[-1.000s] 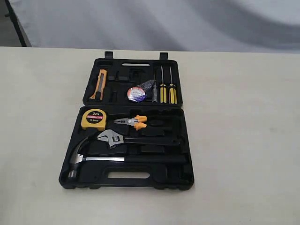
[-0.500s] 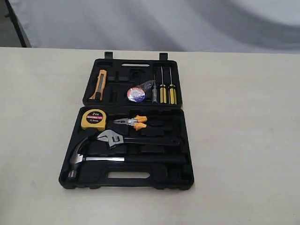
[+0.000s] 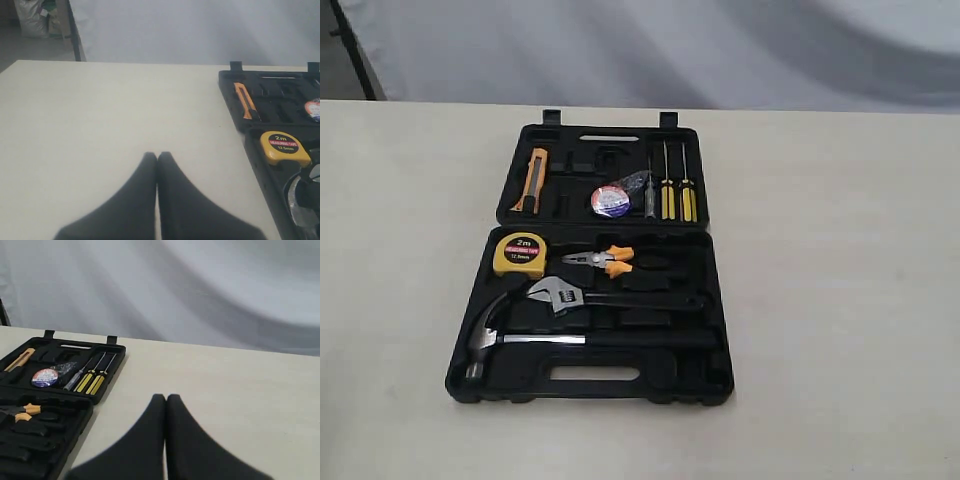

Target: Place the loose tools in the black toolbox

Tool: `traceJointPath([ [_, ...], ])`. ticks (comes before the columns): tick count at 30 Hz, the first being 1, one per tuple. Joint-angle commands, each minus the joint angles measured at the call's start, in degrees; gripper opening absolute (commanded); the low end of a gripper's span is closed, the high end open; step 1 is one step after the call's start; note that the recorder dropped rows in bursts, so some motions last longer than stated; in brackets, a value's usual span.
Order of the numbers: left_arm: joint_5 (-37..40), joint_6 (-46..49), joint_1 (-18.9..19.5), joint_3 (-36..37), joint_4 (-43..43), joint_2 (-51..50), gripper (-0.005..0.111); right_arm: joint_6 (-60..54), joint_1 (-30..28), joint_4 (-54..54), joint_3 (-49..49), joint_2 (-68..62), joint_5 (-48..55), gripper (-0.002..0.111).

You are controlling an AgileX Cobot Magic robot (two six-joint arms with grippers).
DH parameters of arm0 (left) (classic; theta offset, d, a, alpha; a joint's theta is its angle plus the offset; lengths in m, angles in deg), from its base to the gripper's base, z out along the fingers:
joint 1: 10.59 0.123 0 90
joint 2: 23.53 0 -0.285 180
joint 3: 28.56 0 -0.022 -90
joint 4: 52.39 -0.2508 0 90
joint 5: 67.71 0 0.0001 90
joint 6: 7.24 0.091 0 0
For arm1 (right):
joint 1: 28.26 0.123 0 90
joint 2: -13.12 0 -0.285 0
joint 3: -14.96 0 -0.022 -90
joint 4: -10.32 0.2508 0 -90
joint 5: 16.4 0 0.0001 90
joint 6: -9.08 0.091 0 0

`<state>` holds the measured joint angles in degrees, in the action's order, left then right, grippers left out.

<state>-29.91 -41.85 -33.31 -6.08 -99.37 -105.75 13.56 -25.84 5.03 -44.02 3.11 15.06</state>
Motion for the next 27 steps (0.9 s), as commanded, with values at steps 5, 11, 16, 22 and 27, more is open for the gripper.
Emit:
traceJointPath([
  [5,-1.0,-0.6,0.2,0.5,0.8,0.5,0.001,-0.4,-0.1,-0.1,-9.7,2.2,-9.1,0.000],
  [11,-1.0,-0.6,0.2,0.5,0.8,0.5,0.001,-0.9,-0.1,-0.1,-10.0,2.2,-10.1,0.000],
  [16,-1.0,-0.6,0.2,0.5,0.8,0.5,0.001,-3.5,-0.2,-0.3,-12.1,2.2,-10.2,0.000],
  [22,-1.0,-0.6,0.2,0.5,0.8,0.5,0.001,-5.9,-4.1,1.3,-15.3,2.2,-10.1,0.000],
  [27,-1.0,-0.6,0.2,0.5,0.8,0.5,0.001,-5.9,-6.2,1.5,-17.6,2.2,-10.0,0.000],
])
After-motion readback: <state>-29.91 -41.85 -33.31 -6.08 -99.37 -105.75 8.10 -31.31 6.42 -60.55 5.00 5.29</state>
